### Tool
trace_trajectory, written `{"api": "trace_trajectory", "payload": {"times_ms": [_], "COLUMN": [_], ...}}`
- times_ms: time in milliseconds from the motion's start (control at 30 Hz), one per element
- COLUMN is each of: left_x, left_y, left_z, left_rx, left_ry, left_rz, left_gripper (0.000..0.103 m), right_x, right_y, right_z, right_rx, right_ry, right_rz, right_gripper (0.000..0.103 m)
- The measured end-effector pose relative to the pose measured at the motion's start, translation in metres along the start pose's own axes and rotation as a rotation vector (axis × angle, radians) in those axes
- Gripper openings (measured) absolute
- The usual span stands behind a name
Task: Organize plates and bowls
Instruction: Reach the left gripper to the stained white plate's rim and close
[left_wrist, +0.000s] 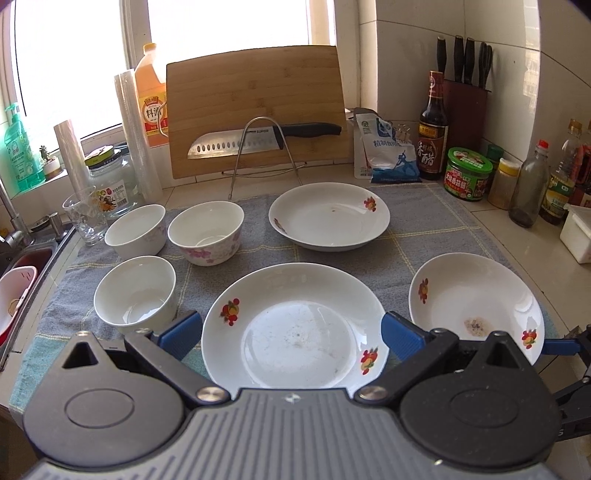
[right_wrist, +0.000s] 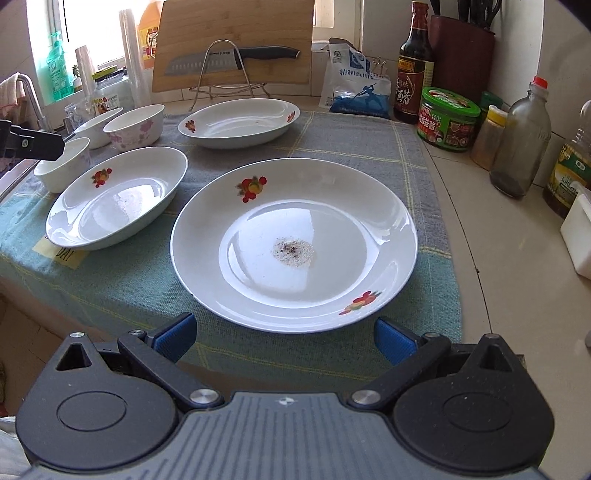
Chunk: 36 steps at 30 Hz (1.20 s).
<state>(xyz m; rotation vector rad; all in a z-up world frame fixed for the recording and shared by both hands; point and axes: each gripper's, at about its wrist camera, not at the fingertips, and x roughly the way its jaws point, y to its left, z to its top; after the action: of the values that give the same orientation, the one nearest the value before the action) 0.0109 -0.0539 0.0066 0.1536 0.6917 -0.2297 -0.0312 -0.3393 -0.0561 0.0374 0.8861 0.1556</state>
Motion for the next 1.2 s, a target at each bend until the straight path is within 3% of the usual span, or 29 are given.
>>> {"api": "trace_trajectory", "payload": {"times_ms": [200,467,767,1200], "left_x": [0.004,0.020,0.068,0.159], "left_y": [-0.008,-0.020,-0.056,-0.121], "left_z": [0.008,0.027,0.052,0.068], "left_rx": [0.002,0.026,0.164,0.402], "left_ry": [0.021,0.043,0.086,0.328], "left_rz": [-0.048,-0.186,-0.365,-0.599], "left_gripper": [0.102,0.102,0.102,0.102], "right_x": [0.010,0.021,0.022,0.023], "right_y": [-0.007,-0.010,-0.009,-0.007], "right_z": [-0.001,-0.001,-0.001,0.001], "right_rx": [-0.030,-0.070,-0.073,-0.049], "right_ry": [-0.019,-0.032,-0.032,-0.010], "right_rz": [0.015,0.000,-0.008,-0.031], "right_gripper": [0.103,0.103,0.103,0.103]}}
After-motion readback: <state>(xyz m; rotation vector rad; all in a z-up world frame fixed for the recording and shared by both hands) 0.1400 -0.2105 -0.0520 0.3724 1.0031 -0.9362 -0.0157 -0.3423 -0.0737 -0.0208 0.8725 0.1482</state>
